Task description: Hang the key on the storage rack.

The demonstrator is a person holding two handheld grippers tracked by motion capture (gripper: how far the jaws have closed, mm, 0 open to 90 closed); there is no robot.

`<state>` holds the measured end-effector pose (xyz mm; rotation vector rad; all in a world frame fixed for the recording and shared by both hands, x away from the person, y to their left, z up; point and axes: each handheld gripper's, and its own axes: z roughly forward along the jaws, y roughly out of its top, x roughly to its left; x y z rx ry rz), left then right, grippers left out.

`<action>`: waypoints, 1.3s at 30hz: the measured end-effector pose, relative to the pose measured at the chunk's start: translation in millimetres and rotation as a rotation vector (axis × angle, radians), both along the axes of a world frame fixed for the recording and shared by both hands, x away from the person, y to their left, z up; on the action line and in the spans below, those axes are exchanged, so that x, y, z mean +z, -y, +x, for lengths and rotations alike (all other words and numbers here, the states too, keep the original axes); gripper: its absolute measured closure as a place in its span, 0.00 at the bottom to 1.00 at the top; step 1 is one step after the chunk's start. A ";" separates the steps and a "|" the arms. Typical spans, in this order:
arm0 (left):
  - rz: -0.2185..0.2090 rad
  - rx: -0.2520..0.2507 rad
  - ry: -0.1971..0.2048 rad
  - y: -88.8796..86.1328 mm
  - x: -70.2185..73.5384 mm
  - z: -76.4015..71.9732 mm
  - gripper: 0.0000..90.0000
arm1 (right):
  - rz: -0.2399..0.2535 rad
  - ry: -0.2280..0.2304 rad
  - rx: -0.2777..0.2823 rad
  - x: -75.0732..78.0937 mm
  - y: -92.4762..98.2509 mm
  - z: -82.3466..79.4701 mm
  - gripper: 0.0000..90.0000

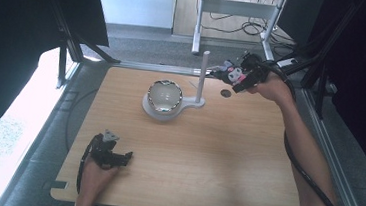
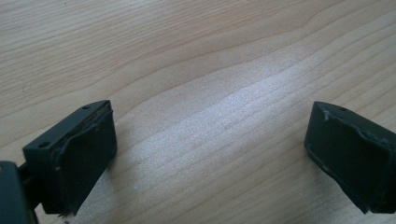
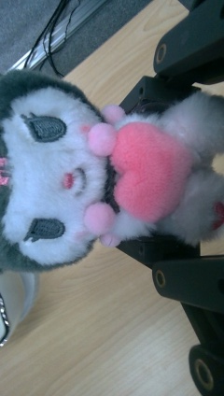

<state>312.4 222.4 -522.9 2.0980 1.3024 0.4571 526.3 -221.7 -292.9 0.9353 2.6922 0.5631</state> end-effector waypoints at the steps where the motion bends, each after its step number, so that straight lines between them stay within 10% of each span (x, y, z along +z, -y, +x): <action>1: 0.000 0.000 0.000 0.0 0.0 0.0 0.03 | 0.001 0.003 -0.002 1.3 -0.5 1.8 0.50; 22: -0.001 -0.003 -0.003 -0.2 0.2 0.0 0.03 | 0.013 0.049 0.023 12.4 -27.7 15.3 0.50; 39: 0.000 0.002 0.004 0.2 -0.3 0.0 0.03 | 0.026 -0.032 0.091 -27.1 -45.1 5.7 0.50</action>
